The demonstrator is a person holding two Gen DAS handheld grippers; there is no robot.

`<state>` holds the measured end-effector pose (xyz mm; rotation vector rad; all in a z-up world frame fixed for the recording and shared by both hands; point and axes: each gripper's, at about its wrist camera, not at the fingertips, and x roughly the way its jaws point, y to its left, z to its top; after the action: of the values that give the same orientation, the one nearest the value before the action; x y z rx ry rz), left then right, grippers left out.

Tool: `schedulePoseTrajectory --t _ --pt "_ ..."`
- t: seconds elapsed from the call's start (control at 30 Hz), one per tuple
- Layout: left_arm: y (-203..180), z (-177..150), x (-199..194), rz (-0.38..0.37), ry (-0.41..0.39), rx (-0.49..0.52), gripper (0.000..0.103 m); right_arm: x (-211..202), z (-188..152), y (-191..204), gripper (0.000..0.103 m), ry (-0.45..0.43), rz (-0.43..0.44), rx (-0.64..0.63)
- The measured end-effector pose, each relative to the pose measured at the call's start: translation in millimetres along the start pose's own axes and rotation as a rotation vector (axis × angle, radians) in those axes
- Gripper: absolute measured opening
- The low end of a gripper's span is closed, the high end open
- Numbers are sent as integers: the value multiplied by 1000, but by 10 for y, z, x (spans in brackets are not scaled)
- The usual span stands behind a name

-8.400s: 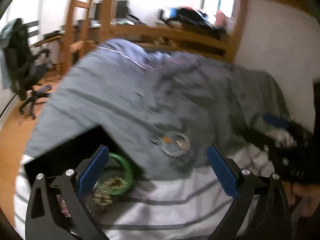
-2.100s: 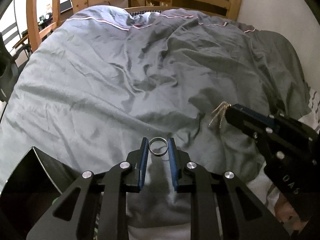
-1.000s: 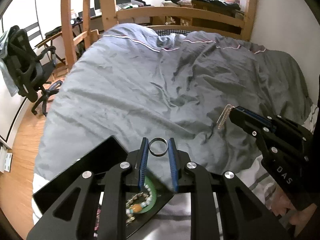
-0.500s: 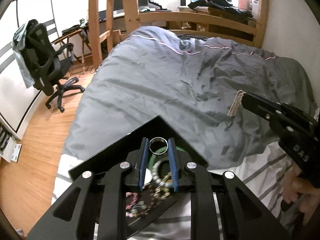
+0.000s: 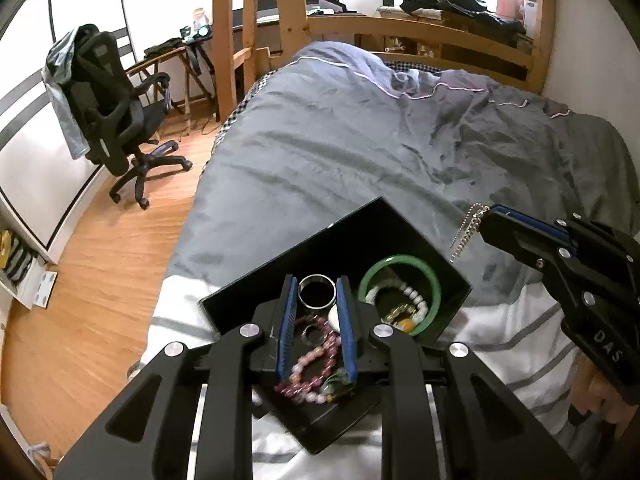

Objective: Organize jewelry
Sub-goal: 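Carry the silver ring in the left tool and gold chain in the right tool over the box, then open both tools to drop the ring and gold chain into the box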

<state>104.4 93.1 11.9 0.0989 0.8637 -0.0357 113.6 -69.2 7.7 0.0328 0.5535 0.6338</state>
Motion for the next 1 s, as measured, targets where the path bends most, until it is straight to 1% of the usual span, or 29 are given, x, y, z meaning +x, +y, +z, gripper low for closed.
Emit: schedulePoseTrajectory --t 0.13,0.3,0.57,1.0 --pt "119 -95 -22 3 13 -20 20 84 -54 71 9 24 15 -7" --pt "154 -178 -15 -8 29 -20 20 200 -118 131 9 60 34 -21" --pt "219 -195 49 -28 53 -56 20 314 -190 128 9 95 43 -16" --pt "233 -198 78 -15 58 -74 20 381 -220 106 9 119 53 -4"
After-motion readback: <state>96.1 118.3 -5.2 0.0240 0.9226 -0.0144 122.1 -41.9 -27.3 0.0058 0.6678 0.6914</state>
